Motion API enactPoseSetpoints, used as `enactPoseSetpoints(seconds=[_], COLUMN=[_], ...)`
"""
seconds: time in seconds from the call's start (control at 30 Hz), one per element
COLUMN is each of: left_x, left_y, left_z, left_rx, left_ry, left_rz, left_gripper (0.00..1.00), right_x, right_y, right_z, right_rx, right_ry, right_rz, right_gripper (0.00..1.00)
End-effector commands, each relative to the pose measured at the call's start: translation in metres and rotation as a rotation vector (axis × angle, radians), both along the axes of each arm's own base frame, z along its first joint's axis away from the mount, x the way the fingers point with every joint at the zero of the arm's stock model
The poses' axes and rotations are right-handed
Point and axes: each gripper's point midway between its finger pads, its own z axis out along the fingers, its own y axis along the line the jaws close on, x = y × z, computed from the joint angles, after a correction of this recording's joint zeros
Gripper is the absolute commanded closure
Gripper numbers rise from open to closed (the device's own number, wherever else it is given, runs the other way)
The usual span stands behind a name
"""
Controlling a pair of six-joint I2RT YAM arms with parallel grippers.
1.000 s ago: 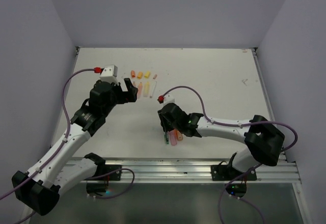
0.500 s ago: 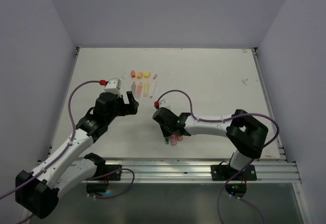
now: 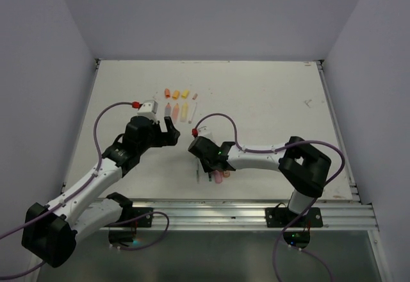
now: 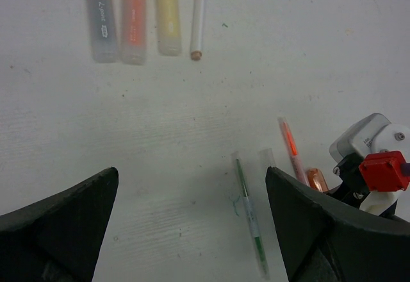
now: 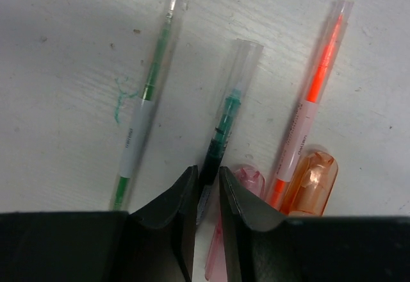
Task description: Open the pen caps
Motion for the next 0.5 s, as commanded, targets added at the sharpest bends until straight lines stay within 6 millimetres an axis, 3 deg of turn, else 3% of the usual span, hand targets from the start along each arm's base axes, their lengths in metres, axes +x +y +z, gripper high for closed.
enactPoseSetpoints(seconds=[0.0, 0.33, 0.47], left_x=[0.006, 0.001, -0.002], left_y=[-0.009, -0.022, -0.025], left_z=[0.004, -0.020, -0.026], left_rx=[-0.057, -0.095, -0.115], left_ry=[-0.022, 0.049, 0.067], left_rz=[-0.012, -0.052, -0.062], left_gripper=[0.00, 0.00, 0.00], right_x=[0.008, 0.001, 0.003], right_y=[-0.002, 0.003, 0.002], right_z=[0.007, -0.016, -0.010], right_rx=[-0.029, -0.060, -0.058], right_ry=[-0.037, 0.037, 0.018], right_rz=[-0.052, -0.041, -0.045], right_gripper=[0.76, 0.74, 0.88])
